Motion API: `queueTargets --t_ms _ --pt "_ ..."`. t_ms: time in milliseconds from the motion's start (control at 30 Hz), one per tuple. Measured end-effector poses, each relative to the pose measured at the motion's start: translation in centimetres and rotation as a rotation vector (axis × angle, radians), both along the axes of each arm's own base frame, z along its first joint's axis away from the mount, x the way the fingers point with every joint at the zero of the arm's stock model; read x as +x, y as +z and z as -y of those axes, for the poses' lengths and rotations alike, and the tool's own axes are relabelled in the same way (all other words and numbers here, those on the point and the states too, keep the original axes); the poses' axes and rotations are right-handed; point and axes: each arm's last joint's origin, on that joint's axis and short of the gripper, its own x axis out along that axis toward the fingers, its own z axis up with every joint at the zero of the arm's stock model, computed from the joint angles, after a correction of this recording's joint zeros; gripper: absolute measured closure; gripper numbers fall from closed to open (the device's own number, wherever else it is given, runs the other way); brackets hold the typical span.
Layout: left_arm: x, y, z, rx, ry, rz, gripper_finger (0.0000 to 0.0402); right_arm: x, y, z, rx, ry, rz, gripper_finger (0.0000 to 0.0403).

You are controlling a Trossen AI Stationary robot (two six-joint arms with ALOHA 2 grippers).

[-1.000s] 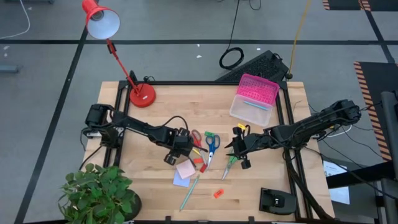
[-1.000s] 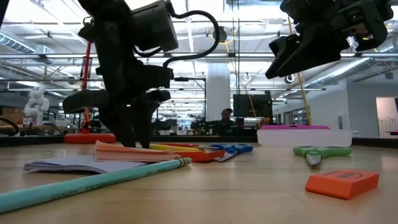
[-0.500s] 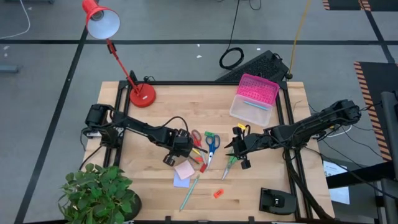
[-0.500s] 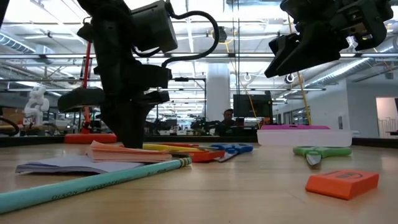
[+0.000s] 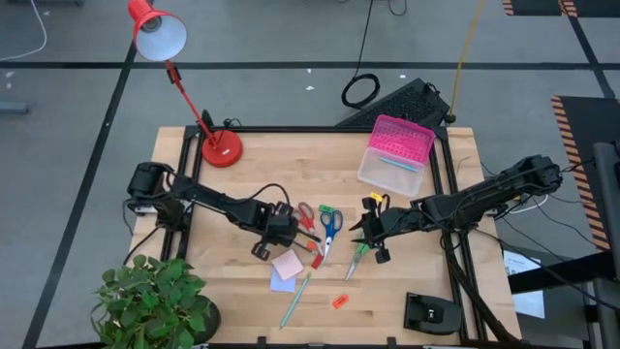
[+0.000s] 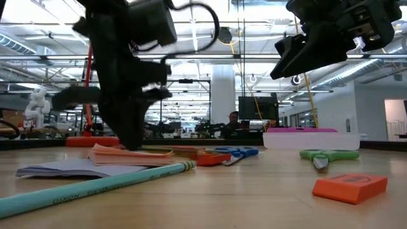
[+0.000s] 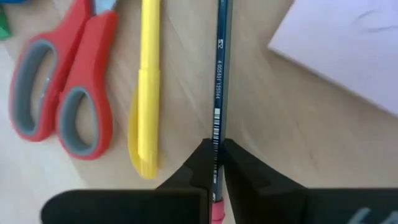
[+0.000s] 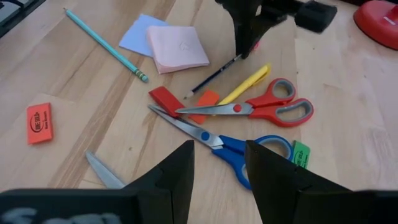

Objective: Pack school essentials
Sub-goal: Put the blue pencil into the supply box

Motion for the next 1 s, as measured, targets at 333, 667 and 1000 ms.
queueTargets --t_ms 333,667,1000 --pt "-1.6 3.4 0.7 0.013 0.045 0.055 0.0388 0.7 1.0 0.1 0.054 -0.123 0.128 0.0266" --pt "-2.9 6.6 2.3 0.268 -0.022 0.219 0.0394 1.5 2.5 0.4 0.237 -0.379 0.334 0.0264" --pt "-1.8 7.9 2.9 0.567 -0.212 0.358 0.0399 4.1 0.6 -0.1 0.552 -0.397 0.374 0.0232"
